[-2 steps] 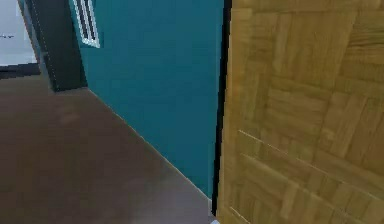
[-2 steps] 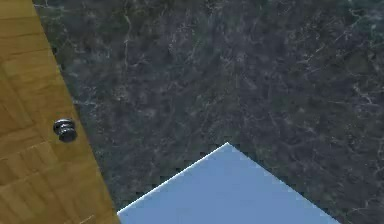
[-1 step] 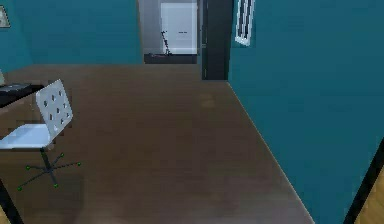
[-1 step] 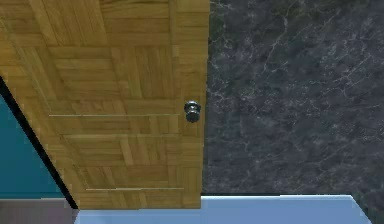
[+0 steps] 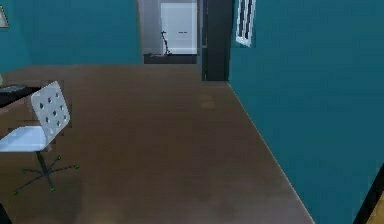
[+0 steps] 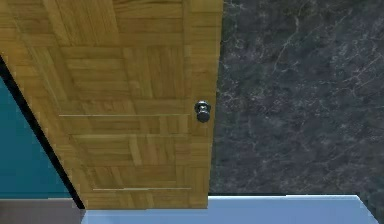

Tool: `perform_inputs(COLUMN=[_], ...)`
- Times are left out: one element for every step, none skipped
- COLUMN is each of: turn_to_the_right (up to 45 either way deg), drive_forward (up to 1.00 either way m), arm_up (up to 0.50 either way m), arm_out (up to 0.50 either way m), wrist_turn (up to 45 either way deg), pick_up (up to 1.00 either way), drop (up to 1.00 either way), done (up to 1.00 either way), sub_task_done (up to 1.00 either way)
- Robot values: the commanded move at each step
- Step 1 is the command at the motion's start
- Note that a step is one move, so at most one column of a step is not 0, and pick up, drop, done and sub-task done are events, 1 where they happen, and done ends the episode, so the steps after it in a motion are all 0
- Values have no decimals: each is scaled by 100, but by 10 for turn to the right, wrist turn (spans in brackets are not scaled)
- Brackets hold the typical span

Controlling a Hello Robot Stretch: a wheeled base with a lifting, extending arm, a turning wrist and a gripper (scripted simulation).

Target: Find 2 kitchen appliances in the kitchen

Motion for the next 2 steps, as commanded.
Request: perform_inputs(turn_to_the_right=[-120,0], drive_forward=[0,100], arm_up=[0,0], arm_out=[0,0], wrist_turn=[0,0], pick_up=[0,0], drop=[0,0], done=[0,0], sub_task_done=[0,0])
